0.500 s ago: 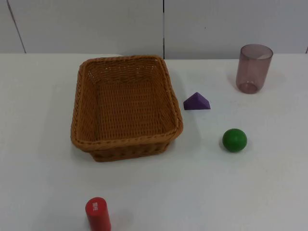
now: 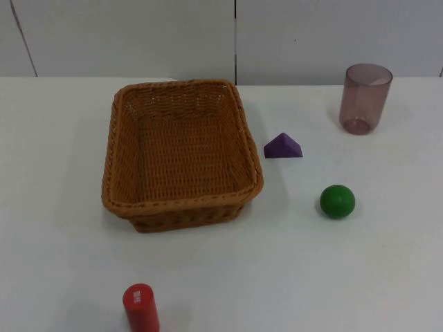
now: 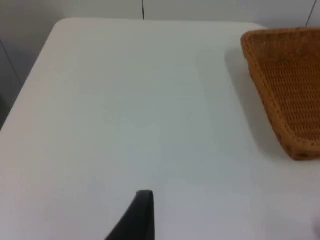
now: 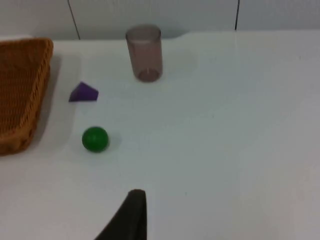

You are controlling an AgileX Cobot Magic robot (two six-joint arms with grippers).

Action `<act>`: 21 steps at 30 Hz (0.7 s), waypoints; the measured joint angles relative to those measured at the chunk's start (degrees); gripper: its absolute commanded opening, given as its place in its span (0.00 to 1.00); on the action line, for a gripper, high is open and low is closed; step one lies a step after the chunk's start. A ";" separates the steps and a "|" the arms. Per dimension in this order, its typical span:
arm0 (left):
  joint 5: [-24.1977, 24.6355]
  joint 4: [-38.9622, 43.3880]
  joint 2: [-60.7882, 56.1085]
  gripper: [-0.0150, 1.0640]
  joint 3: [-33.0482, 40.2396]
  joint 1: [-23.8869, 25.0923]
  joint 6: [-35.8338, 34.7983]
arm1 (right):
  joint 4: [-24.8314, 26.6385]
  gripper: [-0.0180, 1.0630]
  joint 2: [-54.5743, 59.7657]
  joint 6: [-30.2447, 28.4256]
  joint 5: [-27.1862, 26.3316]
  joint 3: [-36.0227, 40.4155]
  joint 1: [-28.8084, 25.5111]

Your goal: Pick up the basket with the left hand and place the triangular block into the basket with the right hand.

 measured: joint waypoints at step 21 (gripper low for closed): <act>-15.46 -0.73 37.46 0.99 -20.87 0.00 -1.67 | 0.00 0.98 37.24 -1.49 -14.08 -21.48 0.00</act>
